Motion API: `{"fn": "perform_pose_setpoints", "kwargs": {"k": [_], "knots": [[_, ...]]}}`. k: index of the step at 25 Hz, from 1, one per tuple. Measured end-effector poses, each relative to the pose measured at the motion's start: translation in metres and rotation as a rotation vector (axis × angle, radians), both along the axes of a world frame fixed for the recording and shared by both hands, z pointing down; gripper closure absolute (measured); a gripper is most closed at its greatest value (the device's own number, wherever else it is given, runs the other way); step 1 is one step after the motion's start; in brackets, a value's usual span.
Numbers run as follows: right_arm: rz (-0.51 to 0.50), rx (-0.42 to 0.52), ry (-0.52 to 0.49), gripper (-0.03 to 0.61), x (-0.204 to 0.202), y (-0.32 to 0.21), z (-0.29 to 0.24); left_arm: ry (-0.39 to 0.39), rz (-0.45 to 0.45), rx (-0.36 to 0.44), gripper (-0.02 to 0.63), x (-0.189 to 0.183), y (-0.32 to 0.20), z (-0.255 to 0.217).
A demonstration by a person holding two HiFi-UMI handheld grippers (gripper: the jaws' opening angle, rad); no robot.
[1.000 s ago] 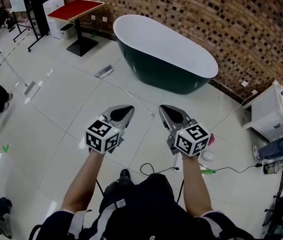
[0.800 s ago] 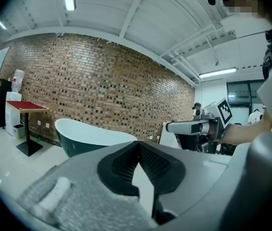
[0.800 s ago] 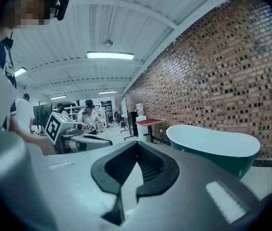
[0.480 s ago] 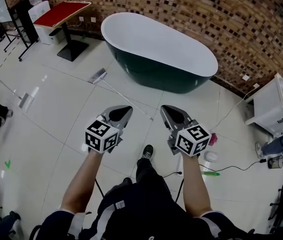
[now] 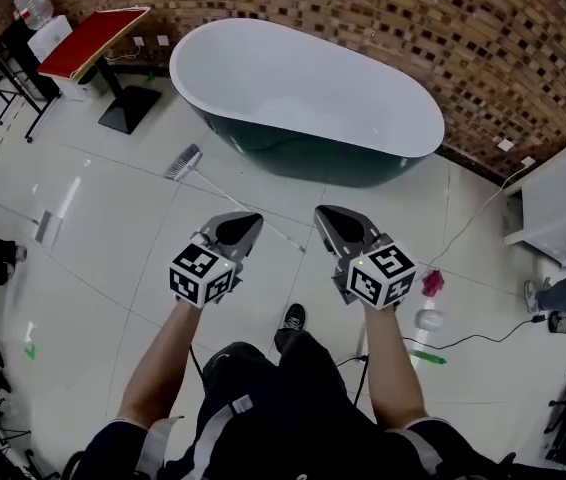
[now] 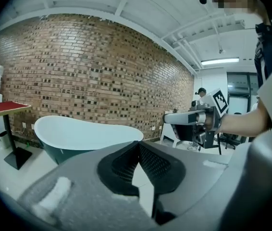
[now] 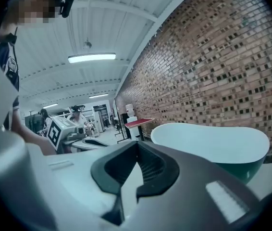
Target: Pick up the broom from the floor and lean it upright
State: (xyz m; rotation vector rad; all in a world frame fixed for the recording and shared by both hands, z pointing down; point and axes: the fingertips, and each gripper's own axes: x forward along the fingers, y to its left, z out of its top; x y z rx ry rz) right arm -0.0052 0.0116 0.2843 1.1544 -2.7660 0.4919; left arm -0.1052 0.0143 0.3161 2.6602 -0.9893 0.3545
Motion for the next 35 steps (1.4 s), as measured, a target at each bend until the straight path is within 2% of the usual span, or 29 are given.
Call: {"fn": "perform_pose_setpoints", "kwargs": {"k": [6, 14, 18, 21, 28, 35], "knots": [[0.059, -0.034, 0.001, 0.577, 0.016, -0.053, 0.036, -0.084, 0.113, -0.032, 0.614, 0.016, -0.063, 0.048], [0.242, -0.043, 0.055, 0.577, 0.055, -0.099, 0.116, -0.155, 0.378, -0.089, 0.614, 0.061, -0.126, 0.170], [0.338, -0.044, 0.097, 0.577, 0.079, -0.103, 0.173, -0.223, 0.516, -0.110, 0.614, 0.089, -0.137, 0.260], [0.417, -0.046, 0.112, 0.577, 0.098, -0.101, 0.217, -0.281, 0.617, -0.177, 0.614, 0.104, -0.127, 0.334], [0.502, -0.069, 0.146, 0.577, 0.105, -0.108, 0.337, -0.376, 0.745, -0.203, 0.613, 0.133, -0.122, 0.520], [0.623, -0.103, 0.104, 0.577, 0.120, -0.089, 0.438, -0.502, 0.881, -0.196, 0.612, 0.149, -0.106, 0.680]]}}
